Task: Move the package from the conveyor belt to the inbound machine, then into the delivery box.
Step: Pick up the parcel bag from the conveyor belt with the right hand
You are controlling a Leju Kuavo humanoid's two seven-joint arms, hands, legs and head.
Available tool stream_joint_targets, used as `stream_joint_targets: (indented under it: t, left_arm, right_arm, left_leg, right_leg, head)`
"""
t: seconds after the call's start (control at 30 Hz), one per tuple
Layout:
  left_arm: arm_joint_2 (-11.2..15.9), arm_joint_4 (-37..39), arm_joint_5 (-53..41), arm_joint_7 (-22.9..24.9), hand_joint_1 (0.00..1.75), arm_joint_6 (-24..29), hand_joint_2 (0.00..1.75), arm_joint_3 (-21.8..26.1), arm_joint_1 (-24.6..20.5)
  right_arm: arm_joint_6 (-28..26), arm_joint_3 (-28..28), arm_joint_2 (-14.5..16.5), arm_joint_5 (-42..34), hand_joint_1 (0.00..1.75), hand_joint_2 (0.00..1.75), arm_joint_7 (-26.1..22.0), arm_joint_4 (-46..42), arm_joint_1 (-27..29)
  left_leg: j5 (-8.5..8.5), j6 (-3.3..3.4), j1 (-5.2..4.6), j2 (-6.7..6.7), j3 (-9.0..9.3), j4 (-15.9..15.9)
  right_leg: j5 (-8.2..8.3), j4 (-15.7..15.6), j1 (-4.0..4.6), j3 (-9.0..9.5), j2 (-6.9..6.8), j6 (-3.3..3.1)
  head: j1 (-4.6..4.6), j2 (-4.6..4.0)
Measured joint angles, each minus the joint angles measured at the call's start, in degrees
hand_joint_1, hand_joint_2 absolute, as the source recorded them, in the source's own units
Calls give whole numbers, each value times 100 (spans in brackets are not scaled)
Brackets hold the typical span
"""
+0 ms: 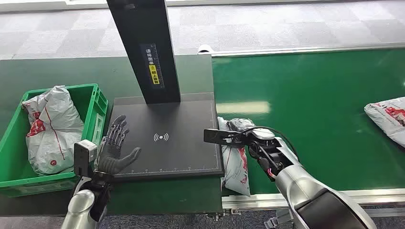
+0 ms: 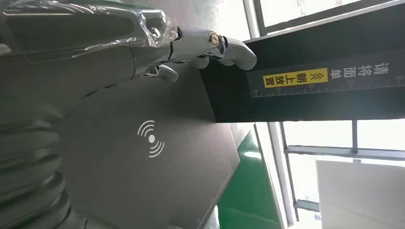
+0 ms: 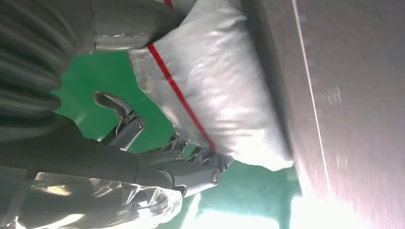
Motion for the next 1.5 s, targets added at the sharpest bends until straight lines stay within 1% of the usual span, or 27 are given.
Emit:
stream_joint_targets:
  t: [0.07, 0.17, 0.33, 0.5, 0.57, 0.7, 0.9, 1.4, 1.5]
  left_arm:
    - [0, -47, 6, -1, 0, -3, 175, 7, 27]
    - [0, -118, 17, -25, 0, -10, 175, 23, 59]
    - [1, -121, 25, -79, 0, -9, 175, 32, 54]
    - [0, -121, 29, -118, 0, 7, 175, 32, 10]
    - [0, -121, 30, -124, 0, 7, 175, 32, -8]
    - [-2, -121, 43, -128, 0, 10, 175, 32, -24]
    - [-1, -121, 87, -145, 0, 30, 175, 32, -29]
    - [-1, -117, 97, -156, 0, 33, 175, 30, -44]
    - [0, -116, 105, -170, 0, 45, 175, 30, -44]
  right_arm:
    - [-147, -82, -2, -91, 175, 175, -54, -43, 66]
    - [-482, -318, -10, -318, 175, 175, -263, -171, 245]
    - [-726, -592, -23, -471, 175, 175, -535, -324, 415]
    - [-1104, -838, -21, -784, 175, 175, -961, -506, 566]
    - [-1265, -952, -6, -904, 175, 175, -1113, -633, 560]
    - [-1506, -1168, 48, -1117, 175, 175, -1354, -909, 357]
    - [-1750, -1426, 83, -1485, 175, 175, -1803, -1298, 262]
    - [-1789, -1579, 111, -1541, 175, 175, -1876, -1518, 263]
    - [-1891, -1607, 113, -1617, 175, 175, -2001, -1552, 281]
  left_leg:
    - [2, -1, 1, 5, -2, 0]
    - [16, -5, 4, 11, -15, 0]
    - [38, -13, 10, 10, -43, 2]
    - [46, -14, 11, 7, -81, 4]
    - [48, -15, 11, 2, -89, 5]
    - [48, -15, 10, -22, -89, 6]
    - [48, -14, 8, -46, -89, 7]
    - [50, -13, 8, -51, -87, 7]
    - [50, -13, 7, -52, -87, 8]
  right_leg:
    - [6, 0, 1, -6, 4, -4]
    - [22, 1, 5, -25, 9, -12]
    - [38, 9, 11, -64, 10, -19]
    - [43, 17, 12, -99, 9, -16]
    - [43, 18, 12, -107, 8, -15]
    - [37, 17, 12, -106, -4, -11]
    - [34, 15, 8, -95, -27, -9]
    - [34, 15, 8, -93, -32, -9]
    - [34, 15, 8, -93, -34, -9]
  head:
    - [0, 0]
    - [0, 0]
    - [0, 0]
    - [-1, 0]
    - [-2, 0]
    - [-1, 0]
    - [0, 0]
    - [-1, 0]
    - [-1, 0]
